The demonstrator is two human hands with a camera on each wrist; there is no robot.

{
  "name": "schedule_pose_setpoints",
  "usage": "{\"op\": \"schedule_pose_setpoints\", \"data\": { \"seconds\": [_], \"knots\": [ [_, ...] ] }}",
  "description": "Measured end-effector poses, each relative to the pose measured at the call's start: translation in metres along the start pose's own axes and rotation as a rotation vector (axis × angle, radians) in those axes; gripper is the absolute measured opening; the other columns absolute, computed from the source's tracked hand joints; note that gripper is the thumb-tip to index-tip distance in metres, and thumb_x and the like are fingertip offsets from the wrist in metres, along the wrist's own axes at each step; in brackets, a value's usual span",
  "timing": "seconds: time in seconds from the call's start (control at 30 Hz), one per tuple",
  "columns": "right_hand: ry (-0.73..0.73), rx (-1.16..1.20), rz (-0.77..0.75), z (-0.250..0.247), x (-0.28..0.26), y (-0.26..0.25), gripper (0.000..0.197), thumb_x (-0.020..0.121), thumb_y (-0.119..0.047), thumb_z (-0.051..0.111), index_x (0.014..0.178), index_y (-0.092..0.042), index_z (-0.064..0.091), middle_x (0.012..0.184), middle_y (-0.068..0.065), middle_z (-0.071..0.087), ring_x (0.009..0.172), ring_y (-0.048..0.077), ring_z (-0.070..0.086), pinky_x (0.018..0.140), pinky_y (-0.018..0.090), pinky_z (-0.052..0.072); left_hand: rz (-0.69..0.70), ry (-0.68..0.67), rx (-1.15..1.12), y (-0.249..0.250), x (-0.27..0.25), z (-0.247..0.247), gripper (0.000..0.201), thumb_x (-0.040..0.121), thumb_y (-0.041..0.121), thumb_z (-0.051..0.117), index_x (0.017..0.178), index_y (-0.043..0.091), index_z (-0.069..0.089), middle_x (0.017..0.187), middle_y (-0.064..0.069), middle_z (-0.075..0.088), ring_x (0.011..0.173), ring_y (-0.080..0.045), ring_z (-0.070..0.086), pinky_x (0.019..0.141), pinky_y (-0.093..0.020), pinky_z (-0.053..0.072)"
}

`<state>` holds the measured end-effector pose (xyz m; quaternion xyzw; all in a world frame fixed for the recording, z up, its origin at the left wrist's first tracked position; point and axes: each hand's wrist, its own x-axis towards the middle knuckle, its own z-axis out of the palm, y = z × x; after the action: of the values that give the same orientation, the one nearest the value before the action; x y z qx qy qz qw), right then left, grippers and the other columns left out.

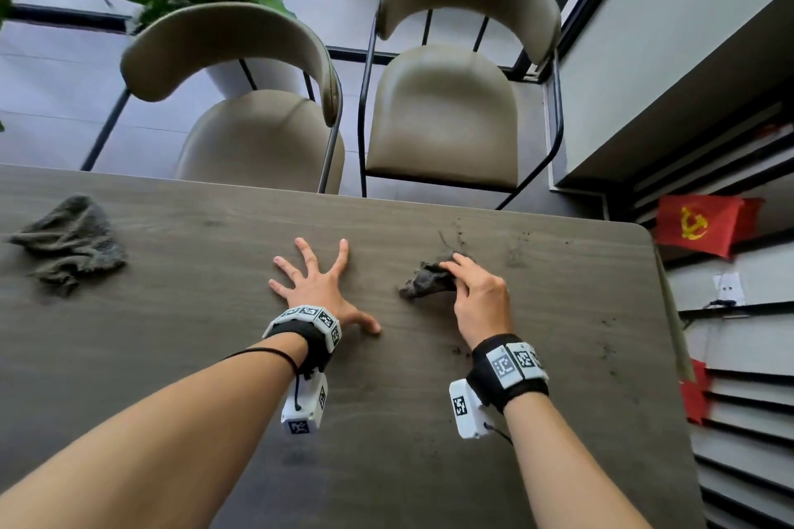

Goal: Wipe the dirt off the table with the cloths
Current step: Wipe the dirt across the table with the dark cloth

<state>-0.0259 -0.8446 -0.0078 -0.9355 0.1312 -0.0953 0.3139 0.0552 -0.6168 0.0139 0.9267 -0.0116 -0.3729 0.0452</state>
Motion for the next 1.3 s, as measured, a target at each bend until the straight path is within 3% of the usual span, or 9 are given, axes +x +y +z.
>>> {"op": "schedule_pose_setpoints", "data": {
  "seconds": [0.17, 0.43, 0.63, 0.93, 1.03, 1.17, 1.3],
  "knots": [
    [-0.157, -0.138, 0.134, 0.008, -0.035, 0.011, 0.044, 0.084, 0.01, 0.054, 0.109, -0.021, 0.074, 0.136, 0.013, 0.057, 0.128, 0.029, 0.052, 0.103, 0.039, 0.044, -0.009, -0.004, 0.01, 0.001, 0.0, 0.0, 0.161, 0.03, 0.083, 0.082, 0.147, 0.056, -0.025, 0.154, -0.019, -0.042, 0.141, -0.061, -0.021, 0.112, -0.076, 0.007],
    [-0.056, -0.185, 0.182, 0.017, -0.017, 0.006, 0.052, 0.077, 0.016, 0.057, 0.106, -0.024, 0.075, 0.128, 0.011, 0.063, 0.119, 0.028, 0.06, 0.092, 0.038, 0.051, -0.004, -0.002, 0.008, 0.0, 0.0, 0.0, 0.162, 0.029, 0.085, 0.081, 0.147, 0.055, -0.027, 0.153, -0.02, -0.044, 0.141, -0.061, -0.023, 0.112, -0.076, 0.008],
    [-0.043, -0.231, 0.17, 0.017, 0.025, 0.007, 0.051, 0.076, 0.015, 0.059, 0.106, -0.024, 0.076, 0.125, 0.01, 0.065, 0.114, 0.029, 0.063, 0.084, 0.04, 0.055, -0.007, 0.006, -0.006, 0.0, 0.001, 0.001, 0.161, 0.028, 0.084, 0.08, 0.147, 0.056, -0.025, 0.153, -0.019, -0.044, 0.141, -0.061, -0.023, 0.113, -0.076, 0.008],
    [-0.125, -0.159, 0.196, 0.017, 0.073, 0.012, 0.044, 0.09, 0.004, 0.049, 0.116, -0.023, 0.071, 0.135, 0.007, 0.059, 0.126, 0.025, 0.054, 0.1, 0.039, 0.046, -0.014, 0.02, -0.007, -0.001, 0.003, 0.004, 0.16, 0.029, 0.083, 0.081, 0.147, 0.058, -0.024, 0.154, -0.017, -0.044, 0.142, -0.06, -0.023, 0.113, -0.075, 0.007],
    [-0.064, -0.037, 0.188, 0.009, 0.072, 0.012, 0.04, 0.087, 0.004, 0.054, 0.111, -0.022, 0.074, 0.126, 0.007, 0.065, 0.12, 0.024, 0.059, 0.102, 0.035, 0.046, -0.014, 0.015, -0.006, -0.001, 0.004, 0.004, 0.161, 0.027, 0.084, 0.08, 0.146, 0.059, -0.024, 0.153, -0.017, -0.045, 0.142, -0.06, -0.024, 0.113, -0.076, 0.007],
    [0.099, 0.015, 0.022, -0.01, 0.05, -0.001, 0.043, 0.081, 0.013, 0.055, 0.104, -0.018, 0.075, 0.117, 0.009, 0.069, 0.106, 0.026, 0.067, 0.094, 0.033, 0.05, -0.02, 0.013, 0.0, -0.002, 0.003, 0.003, 0.161, 0.027, 0.084, 0.08, 0.146, 0.058, -0.025, 0.153, -0.017, -0.045, 0.142, -0.06, -0.024, 0.113, -0.075, 0.007],
    [0.112, -0.041, 0.012, -0.018, 0.009, 0.001, 0.047, 0.078, 0.017, 0.059, 0.106, -0.017, 0.075, 0.122, 0.008, 0.067, 0.114, 0.024, 0.063, 0.098, 0.035, 0.048, -0.016, 0.012, -0.004, 0.0, 0.001, 0.002, 0.16, 0.028, 0.084, 0.08, 0.146, 0.058, -0.025, 0.152, -0.017, -0.046, 0.142, -0.059, -0.024, 0.114, -0.074, 0.006]
  ]
}}
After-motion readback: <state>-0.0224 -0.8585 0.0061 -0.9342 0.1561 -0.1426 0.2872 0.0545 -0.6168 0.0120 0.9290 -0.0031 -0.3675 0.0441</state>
